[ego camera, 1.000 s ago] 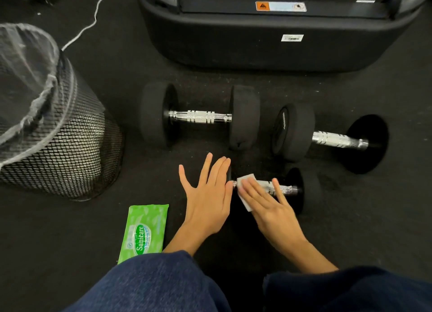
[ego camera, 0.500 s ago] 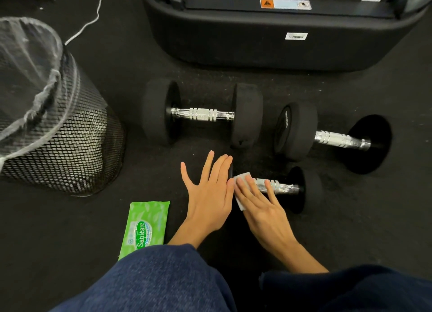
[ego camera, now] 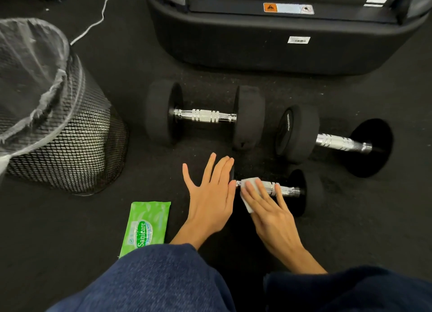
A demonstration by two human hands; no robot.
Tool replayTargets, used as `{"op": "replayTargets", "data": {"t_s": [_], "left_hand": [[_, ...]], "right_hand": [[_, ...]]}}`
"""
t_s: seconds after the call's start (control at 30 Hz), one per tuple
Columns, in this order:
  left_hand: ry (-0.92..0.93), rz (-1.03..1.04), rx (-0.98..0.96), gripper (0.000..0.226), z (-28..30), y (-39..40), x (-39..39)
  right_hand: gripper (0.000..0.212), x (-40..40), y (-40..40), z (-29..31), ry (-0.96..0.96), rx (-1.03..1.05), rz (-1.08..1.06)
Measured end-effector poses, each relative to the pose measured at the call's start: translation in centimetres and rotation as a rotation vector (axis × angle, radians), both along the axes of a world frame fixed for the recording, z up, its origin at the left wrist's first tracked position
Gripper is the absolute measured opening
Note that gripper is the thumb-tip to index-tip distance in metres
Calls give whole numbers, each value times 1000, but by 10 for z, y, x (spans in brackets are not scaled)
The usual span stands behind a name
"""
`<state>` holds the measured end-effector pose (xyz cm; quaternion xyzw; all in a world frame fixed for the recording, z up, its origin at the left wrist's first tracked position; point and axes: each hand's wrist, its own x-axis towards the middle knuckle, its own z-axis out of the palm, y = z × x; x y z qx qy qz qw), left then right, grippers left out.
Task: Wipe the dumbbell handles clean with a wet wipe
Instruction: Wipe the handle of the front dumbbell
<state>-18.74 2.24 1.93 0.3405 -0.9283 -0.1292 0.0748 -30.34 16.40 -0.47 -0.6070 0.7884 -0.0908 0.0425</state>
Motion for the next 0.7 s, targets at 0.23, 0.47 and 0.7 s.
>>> {"op": "replayTargets", "data": {"t_s": [0.23, 0.47, 0.7], "left_hand": [[-3, -8, 3, 54, 0, 0, 1], [-4, -4, -15, 53, -1, -1, -1], [-9, 5, -12, 54, -1, 2, 1]], "right_hand": [[53, -6, 5, 4, -83, -66, 34], [53, 1, -15, 4, -256, -83, 27], [49, -11, -26, 11, -384, -130, 12]]}}
